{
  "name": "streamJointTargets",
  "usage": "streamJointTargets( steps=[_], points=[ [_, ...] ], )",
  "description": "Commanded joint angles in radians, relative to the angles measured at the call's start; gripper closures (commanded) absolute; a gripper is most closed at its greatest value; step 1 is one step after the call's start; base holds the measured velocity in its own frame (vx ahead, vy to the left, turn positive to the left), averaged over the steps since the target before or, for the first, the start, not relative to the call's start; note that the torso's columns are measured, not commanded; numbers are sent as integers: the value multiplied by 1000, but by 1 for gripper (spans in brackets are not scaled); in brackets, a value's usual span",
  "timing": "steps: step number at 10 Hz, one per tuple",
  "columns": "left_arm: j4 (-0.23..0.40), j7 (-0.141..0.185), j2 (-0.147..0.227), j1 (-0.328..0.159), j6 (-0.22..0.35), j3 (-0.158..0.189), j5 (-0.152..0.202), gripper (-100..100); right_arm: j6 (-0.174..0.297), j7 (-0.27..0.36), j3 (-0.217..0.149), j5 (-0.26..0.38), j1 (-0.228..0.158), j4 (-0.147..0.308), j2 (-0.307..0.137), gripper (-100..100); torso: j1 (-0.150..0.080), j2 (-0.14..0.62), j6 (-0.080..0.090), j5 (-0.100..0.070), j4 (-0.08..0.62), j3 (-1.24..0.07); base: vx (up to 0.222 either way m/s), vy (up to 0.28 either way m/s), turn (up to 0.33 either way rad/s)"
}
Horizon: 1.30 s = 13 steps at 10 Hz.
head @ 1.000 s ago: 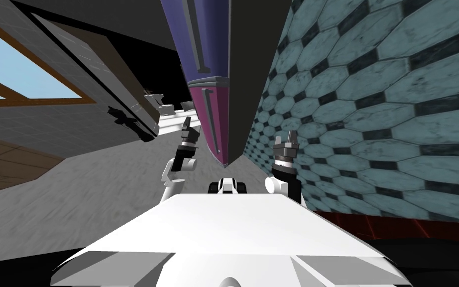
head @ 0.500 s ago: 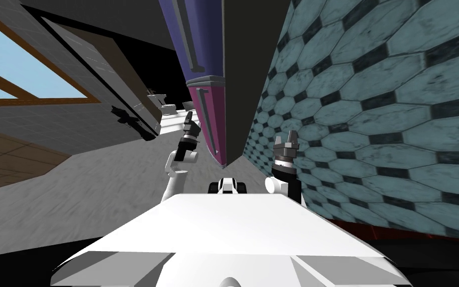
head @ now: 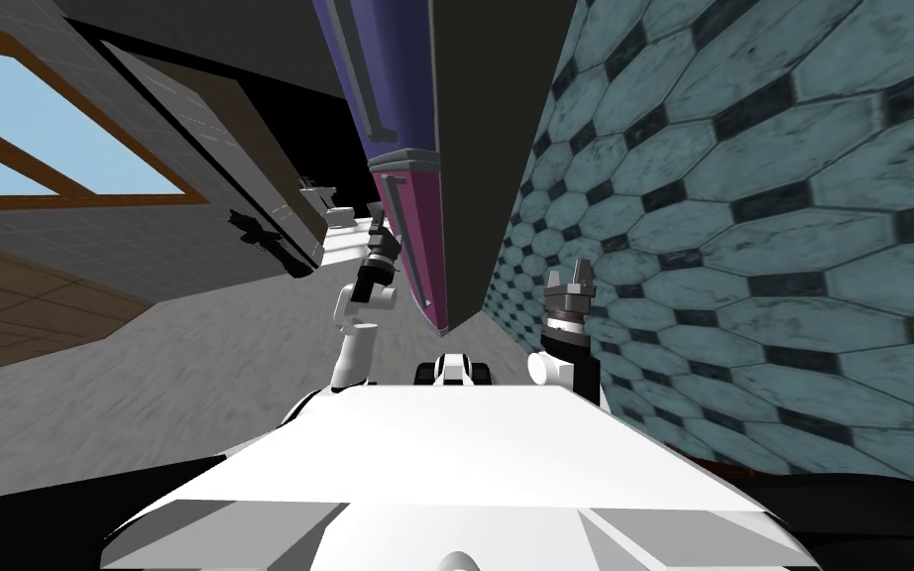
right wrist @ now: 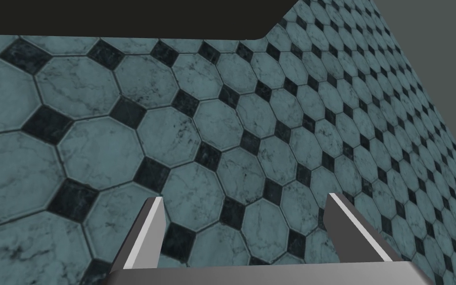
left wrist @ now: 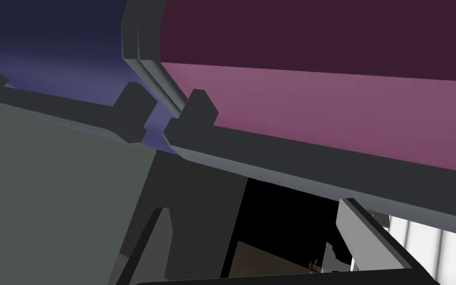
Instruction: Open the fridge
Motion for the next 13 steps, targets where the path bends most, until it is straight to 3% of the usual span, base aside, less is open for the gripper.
streamJointTargets(
  steps=[1,9,11,12,13],
  points=[
    [24,18,-2,-81,79,16,-19,-100,0,0,0,0,0,0,0,0,-2,-1,0,0,0,0,33,-102,43],
    [124,78,-3,-306,288,82,-90,-100,0,0,0,0,0,0,0,0,-2,-1,0,-1,0,-1,21,-83,55],
    [124,78,-3,-326,314,82,-90,-100,0,0,0,0,0,0,0,0,-1,0,0,0,0,0,17,-62,30],
    [150,91,-3,-372,356,101,-108,-100,0,0,0,0,0,0,0,0,2,-1,1,0,0,0,10,-50,92],
    [150,91,-3,-382,368,101,-108,-100,0,0,0,0,0,0,0,0,0,-2,1,0,0,-1,21,-64,36]
  ],
)
